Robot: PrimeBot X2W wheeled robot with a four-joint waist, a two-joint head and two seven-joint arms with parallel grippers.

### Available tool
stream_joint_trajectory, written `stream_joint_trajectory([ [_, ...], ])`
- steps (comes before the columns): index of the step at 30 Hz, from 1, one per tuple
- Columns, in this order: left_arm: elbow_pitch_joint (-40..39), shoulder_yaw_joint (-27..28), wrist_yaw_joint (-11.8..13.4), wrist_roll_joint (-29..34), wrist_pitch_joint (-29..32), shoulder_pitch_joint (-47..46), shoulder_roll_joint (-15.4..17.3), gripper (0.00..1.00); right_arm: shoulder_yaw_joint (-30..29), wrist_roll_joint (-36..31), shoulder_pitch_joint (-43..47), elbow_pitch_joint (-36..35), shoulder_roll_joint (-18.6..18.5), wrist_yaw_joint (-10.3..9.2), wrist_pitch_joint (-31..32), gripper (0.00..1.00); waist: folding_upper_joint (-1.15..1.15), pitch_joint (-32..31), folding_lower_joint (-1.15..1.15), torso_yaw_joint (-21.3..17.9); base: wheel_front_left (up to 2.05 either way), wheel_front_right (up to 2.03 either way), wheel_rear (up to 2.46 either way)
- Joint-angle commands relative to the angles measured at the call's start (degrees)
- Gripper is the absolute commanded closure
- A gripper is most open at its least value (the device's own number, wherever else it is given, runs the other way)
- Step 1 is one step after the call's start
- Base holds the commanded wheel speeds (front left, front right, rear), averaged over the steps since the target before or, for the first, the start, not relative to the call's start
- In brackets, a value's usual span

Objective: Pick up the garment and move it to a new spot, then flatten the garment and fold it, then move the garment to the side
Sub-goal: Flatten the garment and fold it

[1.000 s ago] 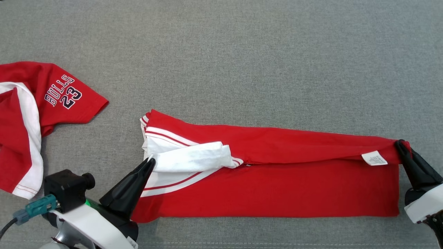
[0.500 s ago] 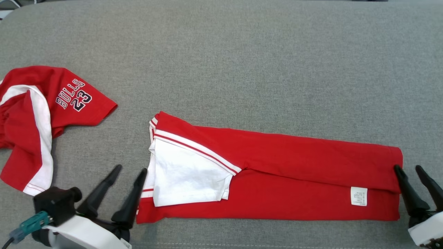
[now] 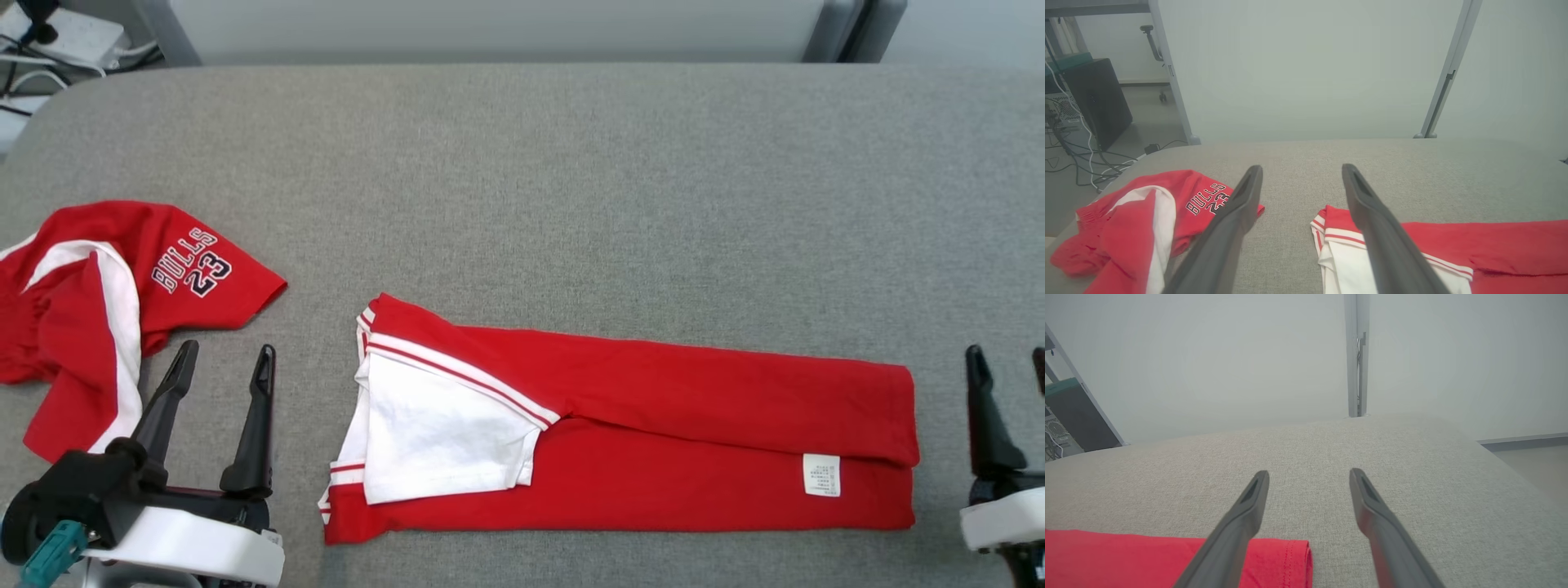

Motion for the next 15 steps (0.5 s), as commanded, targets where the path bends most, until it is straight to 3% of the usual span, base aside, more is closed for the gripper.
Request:
stream_joint_trajectory([
  [1, -0.49, 2.39, 0.74, 0.7, -0.79, -2.33, 1.13, 0.0, 0.4, -2.52, -0.38, -1.76, -0.14, 0.25, -0.75, 0.0, 0.0, -1.62, 0.0, -0.24, 0.0, 0.0, 0.0],
  [6, 2.92, 1.44, 0.13, 1.21, -1.76, -1.03, -0.52, 0.0, -0.01, -8.38, 1.84, -1.0, 4.0, 0.25, -0.6, 0.0, 0.0, -4.43, 0.0, -0.35, 0.0, 0.0, 0.0],
  [15, 8.82, 0.81, -2.72, -0.22, -2.61, 1.11, -3.55, 0.0, -0.05, -11.59, 5.48, 1.54, 7.01, 0.25, -0.21, 0.0, 0.0, -6.68, 0.0, -0.81, 0.0, 0.0, 0.0],
])
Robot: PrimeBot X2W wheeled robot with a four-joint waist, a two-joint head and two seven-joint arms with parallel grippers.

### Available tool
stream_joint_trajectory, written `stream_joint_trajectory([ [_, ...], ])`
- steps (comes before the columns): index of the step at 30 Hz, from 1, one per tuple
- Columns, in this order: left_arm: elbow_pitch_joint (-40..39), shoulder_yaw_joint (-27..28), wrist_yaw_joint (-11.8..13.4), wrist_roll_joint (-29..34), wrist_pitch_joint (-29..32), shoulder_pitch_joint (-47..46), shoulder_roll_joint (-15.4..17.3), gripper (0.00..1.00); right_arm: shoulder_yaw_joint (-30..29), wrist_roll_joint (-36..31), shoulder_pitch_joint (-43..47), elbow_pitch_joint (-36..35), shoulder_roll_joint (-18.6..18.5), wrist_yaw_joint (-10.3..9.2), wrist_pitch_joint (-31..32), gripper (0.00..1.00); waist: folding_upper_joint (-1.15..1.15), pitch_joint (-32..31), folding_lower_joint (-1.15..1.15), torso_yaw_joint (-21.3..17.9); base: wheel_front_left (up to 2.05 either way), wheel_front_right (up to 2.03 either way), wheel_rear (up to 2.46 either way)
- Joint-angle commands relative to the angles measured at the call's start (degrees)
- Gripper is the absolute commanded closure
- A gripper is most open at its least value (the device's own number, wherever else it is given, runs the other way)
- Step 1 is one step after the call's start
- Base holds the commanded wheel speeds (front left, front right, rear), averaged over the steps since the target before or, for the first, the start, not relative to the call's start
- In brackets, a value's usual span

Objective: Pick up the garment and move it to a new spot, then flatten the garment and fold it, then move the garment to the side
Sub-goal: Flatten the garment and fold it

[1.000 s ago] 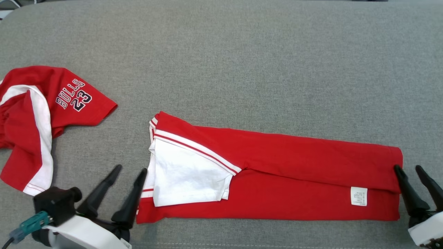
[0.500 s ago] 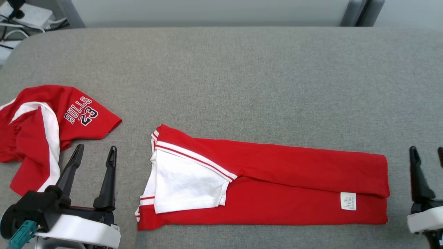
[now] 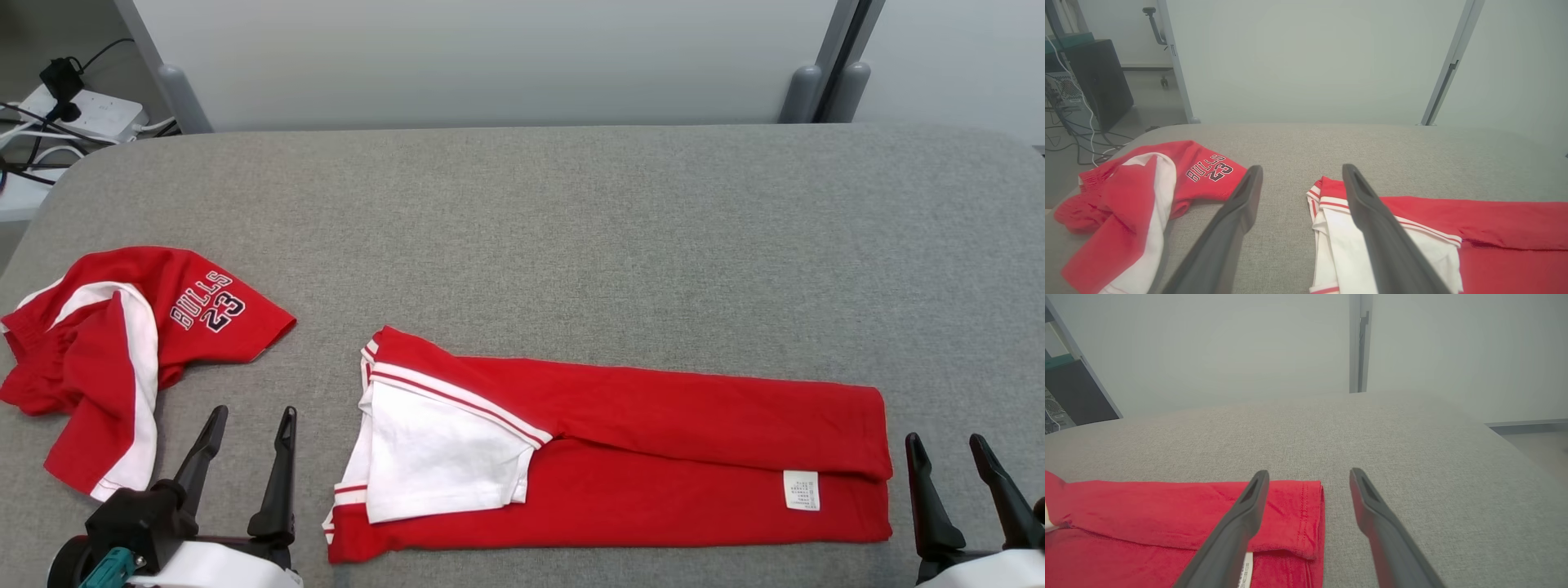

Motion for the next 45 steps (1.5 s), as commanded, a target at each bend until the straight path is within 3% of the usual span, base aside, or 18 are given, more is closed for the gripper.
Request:
stream_joint_trajectory([
  [1, -0.31, 2.47, -0.68, -0.16, -0.57, -1.58, 1.14, 0.0, 0.67, -0.66, 0.0, -0.65, -1.04, 0.25, -0.31, 0.0, 0.0, -0.29, 0.0, -0.16, 0.0, 0.0, 0.0],
  [17, 2.31, 4.0, -1.7, 0.96, -0.83, -2.69, 0.37, 0.0, 0.14, 0.42, -3.05, 2.23, -2.19, 0.25, -0.16, 0.0, 0.0, 1.08, 0.0, -0.08, 0.0, 0.0, 0.0],
  [21, 2.25, 3.65, -2.08, 0.9, -0.57, -3.29, 0.14, 0.0, 0.78, 1.81, -5.26, 6.01, -3.67, 0.25, 1.28, 0.0, 0.0, 2.12, 0.0, 0.28, 0.0, 0.0, 0.0],
  [34, 2.95, 2.9, -2.74, 1.62, -0.62, -6.09, -1.23, 0.0, 10.89, 11.87, -10.52, 17.53, -6.35, 0.25, 4.87, 0.0, 0.0, 5.28, 0.0, 1.56, 0.0, 0.0, 0.0],
  [41, 3.14, 3.31, -2.84, 1.68, -0.72, -6.31, -1.49, 0.0, 17.29, 20.35, -11.73, 16.85, -8.12, 0.25, 10.78, 0.0, 0.0, 6.22, 0.0, 0.81, 0.0, 0.0, 0.0],
  [42, 3.2, 3.32, -2.86, 1.72, -0.73, -6.36, -1.44, 0.0, 17.8, 21.33, -12.08, 16.56, -8.51, 0.25, 11.34, 0.22, 0.0, 6.36, 0.0, 0.68, 0.0, 0.0, 0.0],
  [45, 3.22, 3.44, -3.01, 1.71, -0.76, -6.54, -1.55, 0.0, 19.31, 23.06, -12.88, 16.5, -9.94, 0.25, 14.32, 0.51, 0.0, 6.72, 0.0, 0.43, 0.0, 0.0, 0.0],
])
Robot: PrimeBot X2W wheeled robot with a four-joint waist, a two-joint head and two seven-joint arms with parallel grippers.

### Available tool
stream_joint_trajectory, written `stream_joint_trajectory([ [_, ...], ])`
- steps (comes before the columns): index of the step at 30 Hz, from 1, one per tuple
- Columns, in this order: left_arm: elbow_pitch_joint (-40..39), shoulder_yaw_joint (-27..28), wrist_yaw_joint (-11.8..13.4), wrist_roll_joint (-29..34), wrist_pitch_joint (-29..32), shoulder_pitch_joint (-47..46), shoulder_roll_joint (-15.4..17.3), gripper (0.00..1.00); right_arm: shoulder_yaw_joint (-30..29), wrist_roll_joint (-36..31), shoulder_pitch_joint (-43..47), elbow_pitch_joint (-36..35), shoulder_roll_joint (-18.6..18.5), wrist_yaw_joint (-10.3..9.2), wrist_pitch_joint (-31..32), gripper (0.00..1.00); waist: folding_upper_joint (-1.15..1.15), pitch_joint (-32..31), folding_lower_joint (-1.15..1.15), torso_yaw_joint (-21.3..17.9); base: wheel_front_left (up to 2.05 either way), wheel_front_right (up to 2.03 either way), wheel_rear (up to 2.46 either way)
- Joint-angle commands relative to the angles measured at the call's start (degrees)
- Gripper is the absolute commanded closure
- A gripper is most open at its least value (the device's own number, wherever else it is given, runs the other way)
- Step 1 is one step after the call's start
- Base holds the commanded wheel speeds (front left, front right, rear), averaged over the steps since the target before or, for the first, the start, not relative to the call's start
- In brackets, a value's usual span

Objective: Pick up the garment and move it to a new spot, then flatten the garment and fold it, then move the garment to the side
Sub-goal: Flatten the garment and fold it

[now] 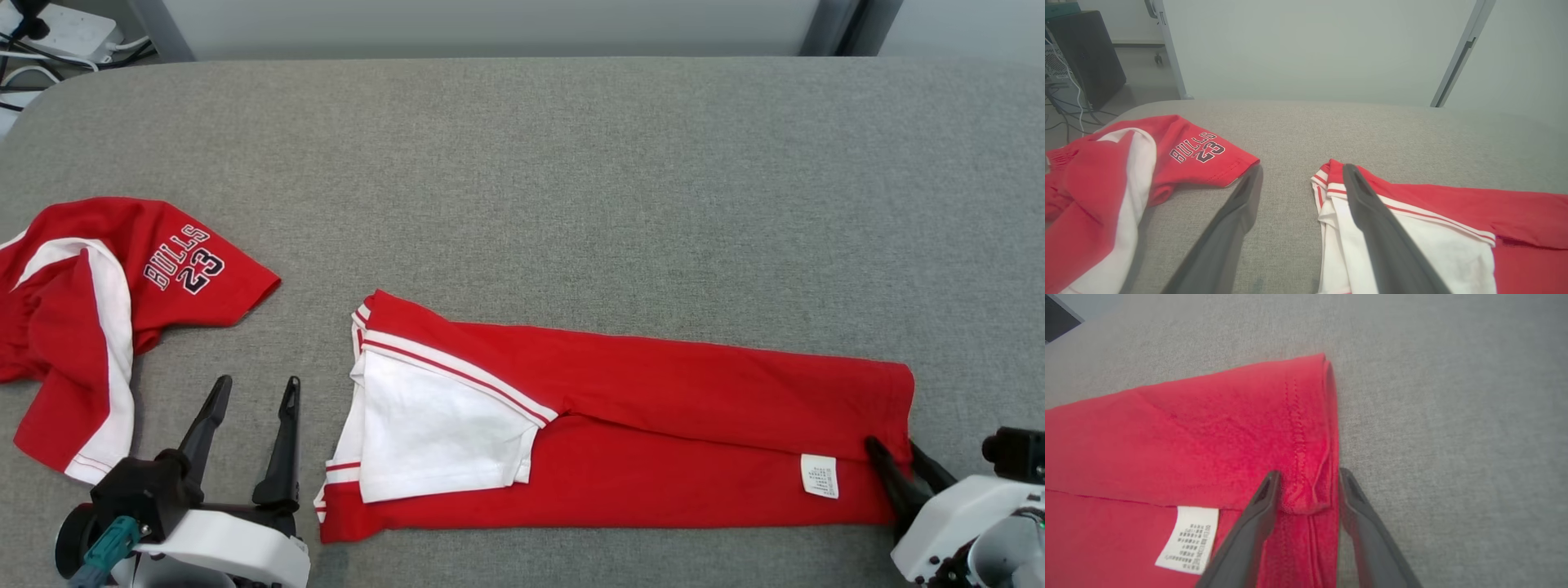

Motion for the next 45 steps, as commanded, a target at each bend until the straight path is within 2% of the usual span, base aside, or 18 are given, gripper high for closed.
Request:
stream_joint_trajectory([
  [1, -0.96, 2.57, -0.5, 0.51, -0.58, -3.02, 1.2, 0.0, 2.38, 1.08, -0.18, -0.38, -0.83, 0.26, 2.28, 0.53, 0.0, 0.07, 0.0, -0.1, 0.0, 0.0, 0.0],
  [3, -0.81, 2.62, -0.58, 0.5, -0.6, -3.09, 1.14, 0.0, 3.52, 2.32, -0.47, -0.92, -1.56, 0.26, 4.81, 0.64, 0.0, 0.13, 0.0, -0.2, 0.0, 0.0, 0.0],
  [4, -0.75, 2.66, -0.64, 0.48, -0.61, -3.12, 1.08, 0.0, 3.93, 2.65, -0.64, -1.24, -2.06, 0.26, 5.71, 1.0, 0.0, 0.15, 0.0, -0.25, 0.0, 0.0, 0.0],
  [9, -0.44, 2.81, -0.79, 0.54, -0.65, -3.04, 0.84, 0.0, 3.0, 4.04, -1.03, -2.18, -3.82, 0.26, 7.16, 1.0, 0.0, 0.03, 0.0, -0.57, 0.0, 0.0, 0.0],
  [16, -0.31, 3.06, -1.01, 0.67, -0.71, -2.95, 0.55, 0.0, -4.04, 4.74, -0.06, -1.24, -6.86, 0.26, 4.6, 1.0, 0.0, -0.03, 0.0, -0.89, 0.0, 0.0, 0.0],
  [20, -0.27, 3.14, -1.14, 0.72, -0.72, -2.98, 0.52, 0.0, -6.14, 4.65, 0.22, -0.67, -8.14, 0.26, 4.11, 1.0, 0.0, 0.03, 0.0, -1.03, 0.0, 0.0, 0.0],
  [24, -0.18, 3.28, -1.28, 0.72, -0.73, -3.04, 0.54, 0.0, -7.48, 5.47, -0.21, -1.82, -8.12, 0.26, 3.87, 1.0, 0.0, 0.03, 0.0, -1.37, 0.0, 0.0, 0.0],
  [27, -0.24, 3.47, -1.23, 0.8, -0.74, -3.03, 0.63, 0.0, -8.61, 9.27, -0.69, -6.49, -5.86, 0.26, 4.56, 1.0, 0.0, 0.03, 0.0, -1.7, 0.0, 0.0, 0.0],
  [33, -0.59, 3.81, -1.19, 0.91, -0.76, -3.08, 0.8, 0.0, -7.43, 16.2, 0.87, -25.54, -0.93, 0.26, 9.93, 1.0, 0.0, 0.06, 0.0, -2.37, 0.0, 0.0, 0.0],
  [38, -0.61, 3.61, -1.37, 0.95, -0.73, -3.58, 0.69, 0.0, -4.06, 16.94, 1.36, -37.97, 5.18, 0.26, 14.02, 1.0, 0.0, 0.23, 0.0, -2.41, 0.0, 0.0, 0.0],
  [41, -0.49, 3.29, -1.51, 1.04, -0.67, -4.0, 0.55, 0.0, -0.05, 15.95, 0.19, -39.9, 10.06, 0.26, 16.06, 1.0, 0.0, 0.28, 0.0, -2.09, 0.0, 0.0, 0.0],
  [45, -0.29, 2.67, -1.85, 1.21, -0.57, -4.71, 0.23, 0.0, 5.64, 12.35, -2.72, -36.07, 15.06, 0.26, 16.61, 1.0, 0.0, 0.46, 0.0, -0.86, 0.0, 0.0, 0.0],
])
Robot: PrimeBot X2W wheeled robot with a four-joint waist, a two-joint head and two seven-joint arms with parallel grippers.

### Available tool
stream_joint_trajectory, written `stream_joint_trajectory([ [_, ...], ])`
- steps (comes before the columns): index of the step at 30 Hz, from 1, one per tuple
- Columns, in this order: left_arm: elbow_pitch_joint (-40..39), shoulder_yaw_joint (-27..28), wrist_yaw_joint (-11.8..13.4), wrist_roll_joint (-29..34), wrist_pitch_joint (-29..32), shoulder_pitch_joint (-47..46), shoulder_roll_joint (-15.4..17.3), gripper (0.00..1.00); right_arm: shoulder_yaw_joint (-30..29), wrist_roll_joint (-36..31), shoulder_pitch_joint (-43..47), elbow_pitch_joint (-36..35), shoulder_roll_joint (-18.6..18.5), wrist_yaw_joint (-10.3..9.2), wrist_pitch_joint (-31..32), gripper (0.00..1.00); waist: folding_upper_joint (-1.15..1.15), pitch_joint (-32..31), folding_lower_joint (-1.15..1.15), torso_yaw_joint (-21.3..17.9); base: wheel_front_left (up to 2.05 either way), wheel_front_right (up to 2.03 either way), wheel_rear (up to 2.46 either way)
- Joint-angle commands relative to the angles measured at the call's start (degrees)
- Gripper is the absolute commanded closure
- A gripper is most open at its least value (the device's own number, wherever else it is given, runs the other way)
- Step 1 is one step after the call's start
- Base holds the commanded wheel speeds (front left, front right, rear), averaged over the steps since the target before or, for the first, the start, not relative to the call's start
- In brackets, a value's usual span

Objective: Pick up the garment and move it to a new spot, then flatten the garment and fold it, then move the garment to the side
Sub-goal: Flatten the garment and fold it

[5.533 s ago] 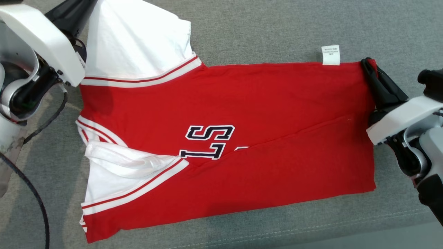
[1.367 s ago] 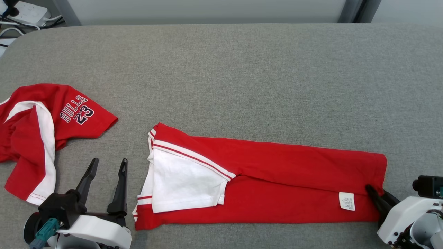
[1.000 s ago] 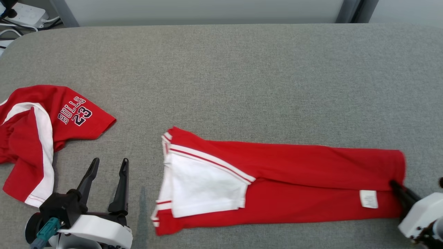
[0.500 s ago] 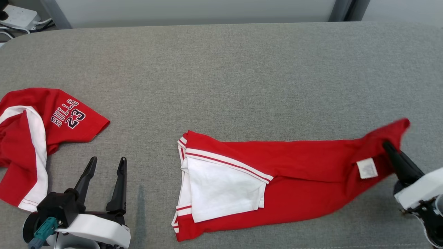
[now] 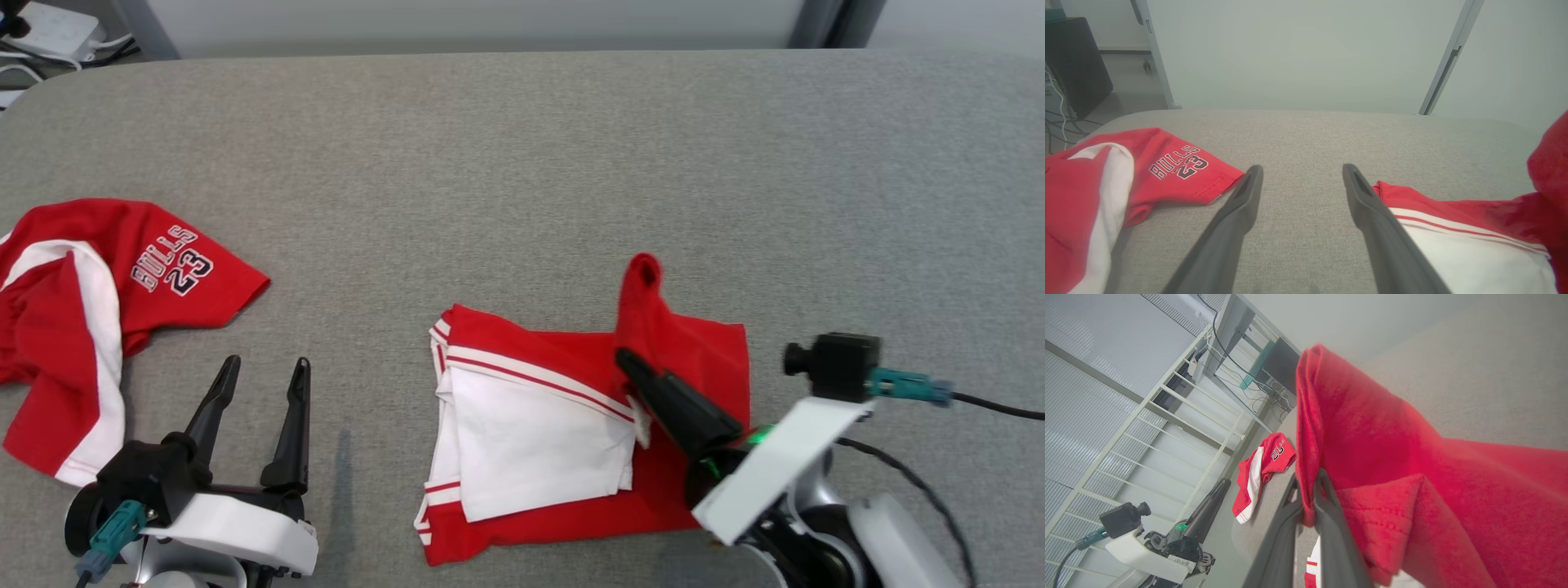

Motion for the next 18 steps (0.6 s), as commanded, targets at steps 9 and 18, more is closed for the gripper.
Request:
stream_joint_trajectory([
  [9, -0.07, 0.39, -1.18, 0.96, -0.52, -4.7, -0.02, 0.0, 14.2, -2.27, -10.67, 14.44, 2.75, 0.09, -6.83, 1.0, 0.0, 0.83, 0.0, 4.84, 0.0, 0.0, 0.0],
  [18, 1.33, -0.52, -1.96, 1.19, -0.45, -5.9, -0.62, 0.0, 24.14, 3.29, -18.29, 26.04, 2.79, 0.09, -13.76, 0.98, 0.0, 1.32, 0.0, 7.44, 0.0, 0.0, 0.0],
])
